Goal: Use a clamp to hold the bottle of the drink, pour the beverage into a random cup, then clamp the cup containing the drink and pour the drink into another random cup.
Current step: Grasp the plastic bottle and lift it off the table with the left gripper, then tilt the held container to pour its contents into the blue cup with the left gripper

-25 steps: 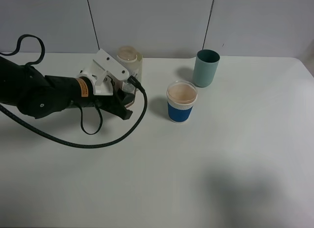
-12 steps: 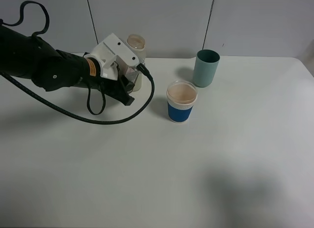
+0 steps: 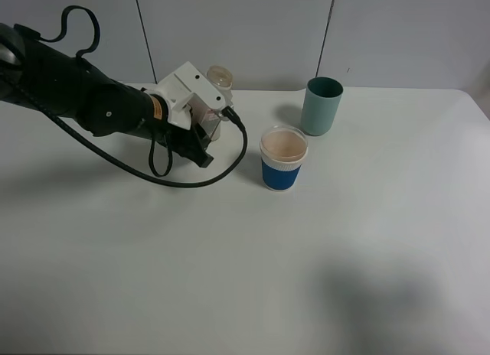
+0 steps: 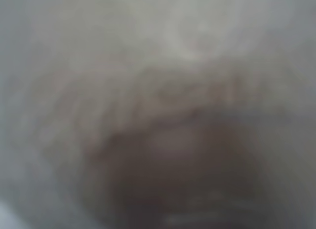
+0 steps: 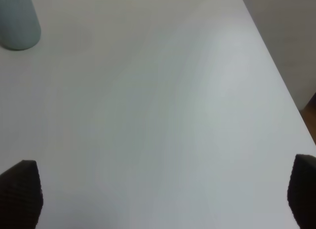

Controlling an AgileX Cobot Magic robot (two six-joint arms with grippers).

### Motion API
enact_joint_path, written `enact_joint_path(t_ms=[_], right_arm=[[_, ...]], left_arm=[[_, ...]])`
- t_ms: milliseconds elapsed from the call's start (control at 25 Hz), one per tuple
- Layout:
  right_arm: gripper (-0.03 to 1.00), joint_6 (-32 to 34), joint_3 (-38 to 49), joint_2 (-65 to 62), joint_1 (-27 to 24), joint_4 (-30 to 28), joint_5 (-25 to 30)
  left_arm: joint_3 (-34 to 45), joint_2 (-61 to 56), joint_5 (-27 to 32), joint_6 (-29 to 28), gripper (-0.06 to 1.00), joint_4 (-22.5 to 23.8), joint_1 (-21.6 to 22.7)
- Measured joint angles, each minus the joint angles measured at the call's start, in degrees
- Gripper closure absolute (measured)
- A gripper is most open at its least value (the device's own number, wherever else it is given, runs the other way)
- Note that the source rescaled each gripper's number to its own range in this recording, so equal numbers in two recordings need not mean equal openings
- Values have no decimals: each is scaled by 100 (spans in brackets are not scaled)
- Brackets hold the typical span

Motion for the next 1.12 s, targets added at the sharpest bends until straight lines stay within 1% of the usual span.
enact_joint_path(t_ms=[360,480,640,720,1120], right_arm=[[-3,0,0,0,0,0,0],[-3,0,0,0,0,0,0],[-3,0,0,0,0,0,0],[-3,0,0,0,0,0,0],[-3,0,0,0,0,0,0]], left_arm=[[-102,0,314,320,94,-72,0],[-102,0,442,411,94,-176,0],[-194,0,573,442,94,-458,-31],[-334,0,590,441,94,-603,-77],[-435,0,540,448,94,-778,-302]])
